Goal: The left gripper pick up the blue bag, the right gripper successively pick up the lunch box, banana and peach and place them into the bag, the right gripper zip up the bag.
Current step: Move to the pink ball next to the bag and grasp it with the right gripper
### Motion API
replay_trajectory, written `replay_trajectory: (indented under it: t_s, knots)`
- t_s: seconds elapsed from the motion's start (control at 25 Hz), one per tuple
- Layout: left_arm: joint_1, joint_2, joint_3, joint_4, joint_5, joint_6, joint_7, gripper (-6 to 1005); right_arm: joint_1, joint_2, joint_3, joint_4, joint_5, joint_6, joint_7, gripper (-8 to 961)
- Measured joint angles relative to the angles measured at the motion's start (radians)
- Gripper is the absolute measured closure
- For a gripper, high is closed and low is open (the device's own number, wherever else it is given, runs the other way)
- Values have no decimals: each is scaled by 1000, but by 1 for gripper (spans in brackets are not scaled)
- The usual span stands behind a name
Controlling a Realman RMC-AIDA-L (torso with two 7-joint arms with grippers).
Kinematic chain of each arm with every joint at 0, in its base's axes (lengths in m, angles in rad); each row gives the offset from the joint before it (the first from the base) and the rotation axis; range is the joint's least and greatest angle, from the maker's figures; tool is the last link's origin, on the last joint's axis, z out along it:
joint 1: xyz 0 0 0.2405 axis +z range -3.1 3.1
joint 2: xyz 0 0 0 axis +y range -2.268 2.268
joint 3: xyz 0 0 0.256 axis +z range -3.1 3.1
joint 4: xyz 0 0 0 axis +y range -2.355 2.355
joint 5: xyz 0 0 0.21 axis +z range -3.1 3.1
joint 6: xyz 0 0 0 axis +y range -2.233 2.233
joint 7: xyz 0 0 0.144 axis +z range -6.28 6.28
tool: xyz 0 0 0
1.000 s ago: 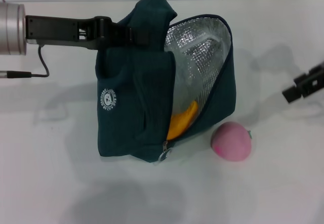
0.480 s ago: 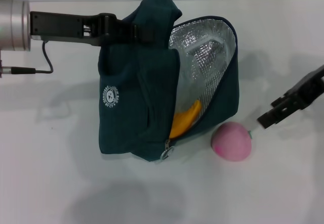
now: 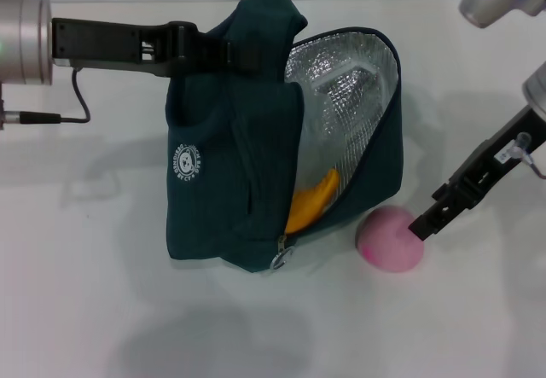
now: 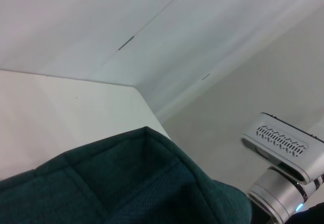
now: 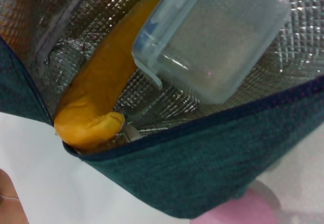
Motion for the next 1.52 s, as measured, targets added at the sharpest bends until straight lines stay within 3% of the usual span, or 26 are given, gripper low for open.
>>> replay_trajectory:
  t_s: [0.56, 1.04, 1.48, 1.52]
  knots:
    - [0, 0, 13, 0, 2, 0, 0, 956, 39, 6, -138, 90, 54, 132, 0, 177]
    - [0, 0, 12, 0, -2, 0, 1, 956, 47, 7, -203, 115, 77, 159, -2, 178]
    - [3, 0, 12, 0, -5, 0, 5, 956, 49, 6, -229, 102, 77, 153, 0, 326]
    - [3, 0, 12, 0, -5, 0, 5, 956, 50, 5, -233, 102, 75, 152, 0, 448]
